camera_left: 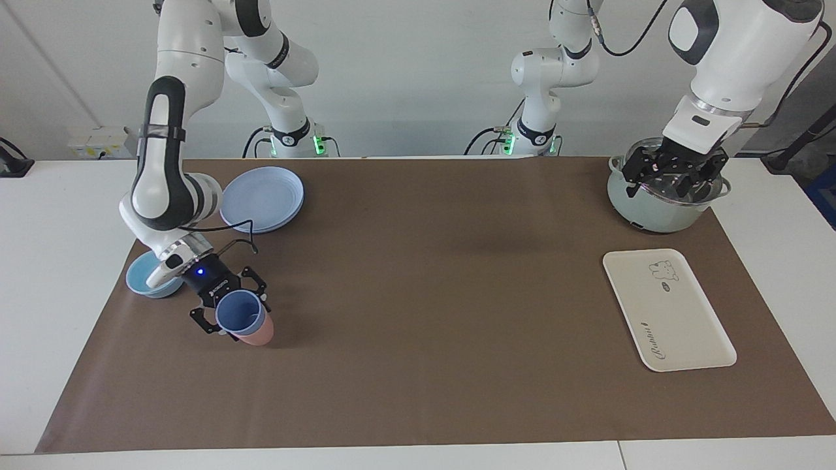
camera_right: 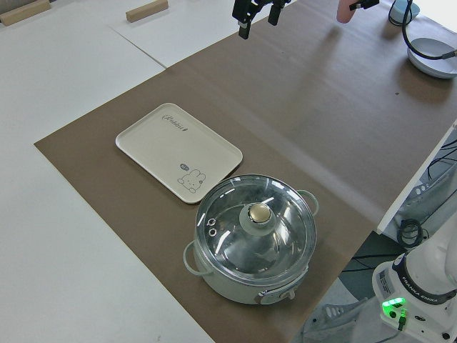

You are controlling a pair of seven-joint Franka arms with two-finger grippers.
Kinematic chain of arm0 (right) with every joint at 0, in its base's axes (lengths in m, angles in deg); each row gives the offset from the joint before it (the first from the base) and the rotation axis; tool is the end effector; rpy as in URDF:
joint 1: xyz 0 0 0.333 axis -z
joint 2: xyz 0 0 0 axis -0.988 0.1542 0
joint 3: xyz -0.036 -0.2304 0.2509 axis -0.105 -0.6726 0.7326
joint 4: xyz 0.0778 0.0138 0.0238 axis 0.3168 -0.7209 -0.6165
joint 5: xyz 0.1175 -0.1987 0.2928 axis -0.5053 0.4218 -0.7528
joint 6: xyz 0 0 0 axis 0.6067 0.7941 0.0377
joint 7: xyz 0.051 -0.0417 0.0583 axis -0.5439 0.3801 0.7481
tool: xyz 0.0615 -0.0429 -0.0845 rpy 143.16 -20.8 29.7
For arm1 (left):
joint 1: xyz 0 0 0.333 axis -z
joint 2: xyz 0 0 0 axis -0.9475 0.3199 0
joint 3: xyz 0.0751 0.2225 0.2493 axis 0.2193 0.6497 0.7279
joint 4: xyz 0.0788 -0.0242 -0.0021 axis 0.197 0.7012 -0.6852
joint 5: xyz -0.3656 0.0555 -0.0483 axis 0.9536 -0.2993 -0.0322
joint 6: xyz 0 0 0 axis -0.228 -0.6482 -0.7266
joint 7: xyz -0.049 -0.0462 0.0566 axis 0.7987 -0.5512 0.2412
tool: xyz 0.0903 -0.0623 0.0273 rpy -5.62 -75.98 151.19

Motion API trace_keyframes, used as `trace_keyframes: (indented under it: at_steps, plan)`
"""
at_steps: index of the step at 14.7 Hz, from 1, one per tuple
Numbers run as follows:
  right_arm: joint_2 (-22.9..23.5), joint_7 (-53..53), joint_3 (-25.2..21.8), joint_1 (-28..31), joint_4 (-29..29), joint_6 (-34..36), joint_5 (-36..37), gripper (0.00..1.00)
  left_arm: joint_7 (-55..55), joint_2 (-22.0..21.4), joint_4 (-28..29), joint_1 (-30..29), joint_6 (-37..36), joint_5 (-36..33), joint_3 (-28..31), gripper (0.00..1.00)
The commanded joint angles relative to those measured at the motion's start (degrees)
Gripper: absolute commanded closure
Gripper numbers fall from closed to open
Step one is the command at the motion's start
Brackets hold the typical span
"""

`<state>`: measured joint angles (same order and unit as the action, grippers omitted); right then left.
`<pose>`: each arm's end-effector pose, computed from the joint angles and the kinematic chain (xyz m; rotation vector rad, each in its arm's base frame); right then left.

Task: Place cup on tray
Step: 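Lift the blue cup with the right gripper while the left gripper reaches forward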

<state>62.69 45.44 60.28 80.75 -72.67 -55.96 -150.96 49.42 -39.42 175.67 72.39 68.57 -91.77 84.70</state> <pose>0.6286 -0.0342 0.3572 -2.3082 -0.7799 -1.1502 0.5594 -0.0361 0.6412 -3.1077 0.1780 -0.0486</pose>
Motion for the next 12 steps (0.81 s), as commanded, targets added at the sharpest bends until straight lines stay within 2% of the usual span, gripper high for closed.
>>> trace_keyframes:
  at_steps: [1,4,6,7,10,12]
  plan:
    - [-4.8,-15.8,0.2,-2.4,0.5,-3.6,10.6,1.0,-0.1,-1.5,1.9,0.0,1.9,0.9,0.0,0.0]
    - [-8.2,-30.8,0.2,-3.9,0.9,-3.6,24.7,1.0,-0.8,-0.9,1.6,-0.3,2.0,9.5,0.1,0.0]
    - [-10.1,-38.9,0.1,-5.6,0.9,-3.5,31.5,1.0,-5.8,1.0,0.8,0.5,2.0,14.1,-0.1,0.0]
    - [-11.1,-44.0,0.1,-7.0,0.9,-3.5,36.1,1.0,-11.4,3.1,-0.7,0.9,2.2,17.3,-0.5,0.0]
    - [-14.0,-63.2,0.1,-11.9,1.2,-2.7,54.3,1.0,-28.6,11.1,-8.5,6.8,6.4,23.1,-0.5,0.02]
    - [-14.5,-72.8,0.1,-15.7,2.7,0.1,66.0,1.0,-39.9,14.4,-11.6,11.3,11.9,23.5,-0.5,0.05]
